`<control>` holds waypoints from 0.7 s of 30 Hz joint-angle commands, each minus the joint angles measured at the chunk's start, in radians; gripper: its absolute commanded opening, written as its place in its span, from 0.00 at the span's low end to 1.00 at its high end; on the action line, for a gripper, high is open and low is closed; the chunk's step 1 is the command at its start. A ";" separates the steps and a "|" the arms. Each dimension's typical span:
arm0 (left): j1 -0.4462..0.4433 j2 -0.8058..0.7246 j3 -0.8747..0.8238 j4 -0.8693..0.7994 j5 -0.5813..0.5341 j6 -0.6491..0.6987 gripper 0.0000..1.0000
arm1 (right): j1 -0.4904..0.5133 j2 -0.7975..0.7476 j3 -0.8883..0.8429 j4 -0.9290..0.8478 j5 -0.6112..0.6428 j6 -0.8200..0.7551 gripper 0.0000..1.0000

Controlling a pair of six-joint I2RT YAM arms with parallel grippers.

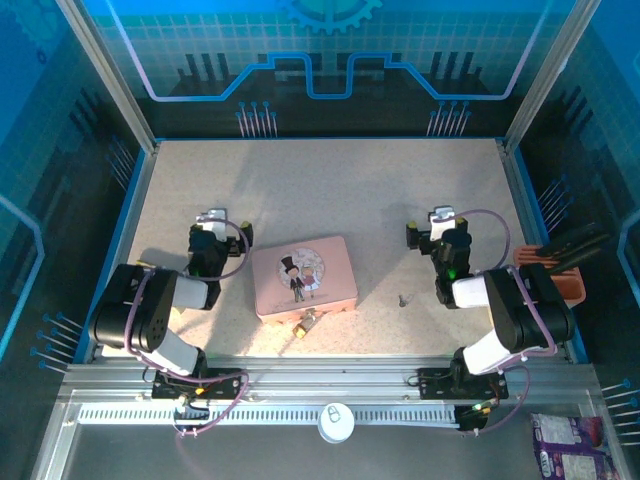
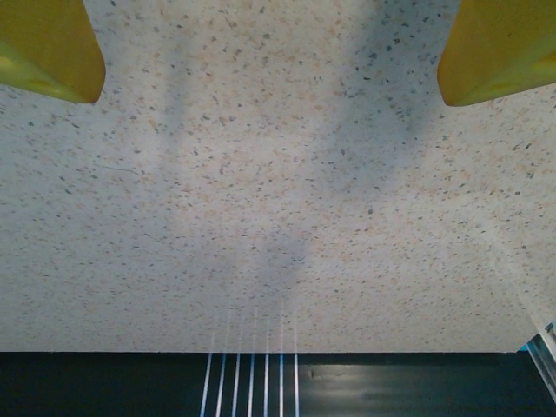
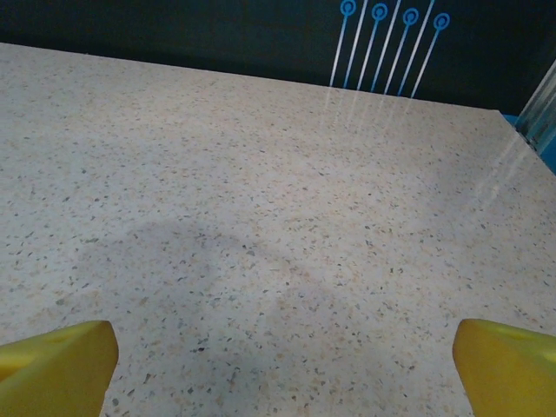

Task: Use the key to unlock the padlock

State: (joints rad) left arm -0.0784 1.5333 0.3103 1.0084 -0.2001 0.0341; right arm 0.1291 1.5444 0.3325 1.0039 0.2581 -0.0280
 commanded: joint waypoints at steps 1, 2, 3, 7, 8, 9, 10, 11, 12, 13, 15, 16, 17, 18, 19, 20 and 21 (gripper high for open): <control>-0.022 -0.099 -0.047 0.056 -0.031 0.041 0.99 | 0.019 -0.034 -0.037 0.080 -0.026 -0.036 1.00; -0.028 -0.136 -0.047 0.022 -0.040 0.045 0.99 | 0.023 -0.056 -0.041 0.068 -0.018 -0.041 0.99; -0.035 -0.170 -0.043 -0.014 -0.050 0.049 0.99 | 0.027 -0.078 -0.039 0.043 -0.010 -0.044 1.00; -0.066 -0.325 0.009 -0.197 -0.156 0.004 0.99 | 0.072 -0.207 -0.030 -0.075 0.032 -0.081 1.00; -0.067 -0.372 0.031 -0.271 -0.176 -0.048 0.99 | 0.090 -0.241 -0.028 -0.099 0.040 -0.099 1.00; -0.067 -0.410 0.057 -0.347 -0.183 -0.101 0.99 | 0.108 -0.272 -0.027 -0.120 0.051 -0.111 1.00; -0.069 -0.447 0.092 -0.445 -0.191 -0.156 0.99 | 0.129 -0.312 -0.019 -0.153 0.068 -0.112 1.00; -0.069 -0.475 0.132 -0.548 -0.193 -0.218 0.99 | 0.151 -0.360 -0.003 -0.211 0.079 -0.107 1.00; -0.069 -0.491 0.167 -0.635 -0.200 -0.276 0.99 | 0.167 -0.409 0.019 -0.281 0.078 -0.094 1.00; -0.068 -0.504 0.216 -0.739 -0.210 -0.352 0.99 | 0.182 -0.465 0.056 -0.375 0.065 -0.067 1.00; -0.067 -0.523 0.293 -0.907 -0.195 -0.446 0.99 | 0.195 -0.561 0.136 -0.595 0.024 0.019 1.00; -0.067 -0.533 0.331 -0.982 -0.184 -0.477 0.99 | 0.198 -0.607 0.181 -0.705 0.002 0.078 1.00; -0.066 -0.544 0.360 -1.051 -0.181 -0.499 0.99 | 0.199 -0.647 0.227 -0.819 -0.011 0.149 1.00; -0.065 -0.554 0.378 -1.104 -0.185 -0.527 0.99 | 0.197 -0.678 0.261 -0.897 -0.012 0.209 1.00; -0.064 -0.566 0.389 -1.159 -0.190 -0.580 0.99 | 0.193 -0.709 0.291 -0.992 -0.012 0.272 1.00; -0.058 -0.580 0.386 -1.179 -0.175 -0.613 0.99 | 0.185 -0.735 0.311 -1.058 -0.015 0.323 1.00; -0.053 -0.598 0.375 -1.187 -0.138 -0.629 0.99 | 0.176 -0.765 0.328 -1.133 -0.016 0.374 1.00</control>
State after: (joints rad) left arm -0.1406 0.9710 0.6804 0.0677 -0.3622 -0.4362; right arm 0.3153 0.8406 0.6128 0.2283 0.2573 0.1390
